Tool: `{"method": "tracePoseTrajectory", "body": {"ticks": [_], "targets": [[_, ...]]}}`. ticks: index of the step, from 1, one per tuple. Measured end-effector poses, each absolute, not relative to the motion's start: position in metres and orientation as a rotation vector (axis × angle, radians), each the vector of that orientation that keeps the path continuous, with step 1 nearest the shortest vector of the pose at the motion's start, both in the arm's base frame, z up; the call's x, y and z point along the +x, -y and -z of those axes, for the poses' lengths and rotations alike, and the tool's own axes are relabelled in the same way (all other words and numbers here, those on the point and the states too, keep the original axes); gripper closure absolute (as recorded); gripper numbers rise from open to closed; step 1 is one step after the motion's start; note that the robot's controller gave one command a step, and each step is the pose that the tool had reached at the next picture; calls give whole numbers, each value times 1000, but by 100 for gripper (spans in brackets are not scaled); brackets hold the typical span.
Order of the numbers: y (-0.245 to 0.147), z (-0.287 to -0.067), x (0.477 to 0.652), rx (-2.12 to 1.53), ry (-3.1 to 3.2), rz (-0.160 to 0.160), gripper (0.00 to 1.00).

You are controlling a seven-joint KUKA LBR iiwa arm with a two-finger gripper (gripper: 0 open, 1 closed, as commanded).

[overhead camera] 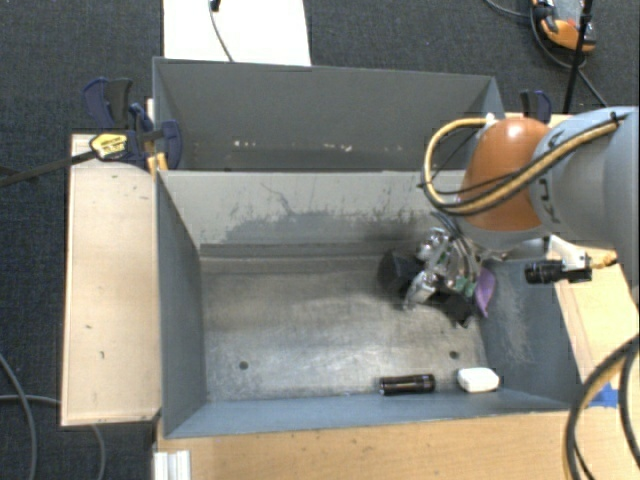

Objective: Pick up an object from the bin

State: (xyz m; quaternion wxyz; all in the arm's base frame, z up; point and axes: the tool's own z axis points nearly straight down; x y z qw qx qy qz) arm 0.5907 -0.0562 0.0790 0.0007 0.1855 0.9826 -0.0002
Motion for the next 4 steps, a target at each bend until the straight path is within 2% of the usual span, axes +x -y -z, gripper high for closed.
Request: {"method": "tracePoseTrajectory", "body": {"ticks": [2,4], "targets": [[56,-81,590,582,-3087,1,100],[57,-109,589,582,-3092,2,100]]}}
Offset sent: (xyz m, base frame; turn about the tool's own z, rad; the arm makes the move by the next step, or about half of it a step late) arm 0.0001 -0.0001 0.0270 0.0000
